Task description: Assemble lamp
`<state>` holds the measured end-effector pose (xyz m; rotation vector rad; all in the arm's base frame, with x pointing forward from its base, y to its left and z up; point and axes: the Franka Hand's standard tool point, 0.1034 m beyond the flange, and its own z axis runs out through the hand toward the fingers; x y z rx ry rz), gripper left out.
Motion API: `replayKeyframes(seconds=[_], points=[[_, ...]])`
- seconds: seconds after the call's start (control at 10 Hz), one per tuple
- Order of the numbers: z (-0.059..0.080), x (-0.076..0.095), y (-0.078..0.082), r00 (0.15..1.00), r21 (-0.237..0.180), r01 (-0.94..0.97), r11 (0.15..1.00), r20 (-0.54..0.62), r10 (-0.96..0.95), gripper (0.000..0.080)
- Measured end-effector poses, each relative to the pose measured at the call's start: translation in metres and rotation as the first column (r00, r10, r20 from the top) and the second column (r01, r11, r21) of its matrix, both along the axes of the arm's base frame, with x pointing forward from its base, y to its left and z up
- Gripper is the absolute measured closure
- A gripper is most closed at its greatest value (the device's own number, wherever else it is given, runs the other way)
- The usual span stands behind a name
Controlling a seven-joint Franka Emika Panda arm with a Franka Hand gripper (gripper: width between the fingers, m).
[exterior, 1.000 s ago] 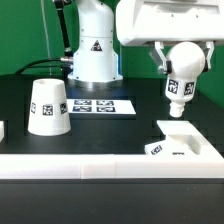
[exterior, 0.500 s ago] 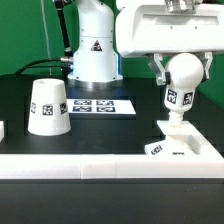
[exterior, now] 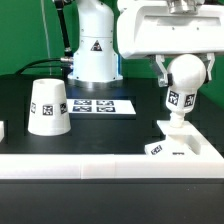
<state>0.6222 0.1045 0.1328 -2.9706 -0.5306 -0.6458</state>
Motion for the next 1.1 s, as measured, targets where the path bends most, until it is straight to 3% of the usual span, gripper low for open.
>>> replayKeyframes(seconds=[0.5, 1.1], points=[[0.0021, 0.0042, 0.0044, 1.000, 0.004, 0.000, 1.000, 0.006, 0.000, 0.0223], [0.0047, 0.0029, -0.0017, 0.997, 0.005, 0.005, 1.000, 0.082, -0.006, 0.0223]])
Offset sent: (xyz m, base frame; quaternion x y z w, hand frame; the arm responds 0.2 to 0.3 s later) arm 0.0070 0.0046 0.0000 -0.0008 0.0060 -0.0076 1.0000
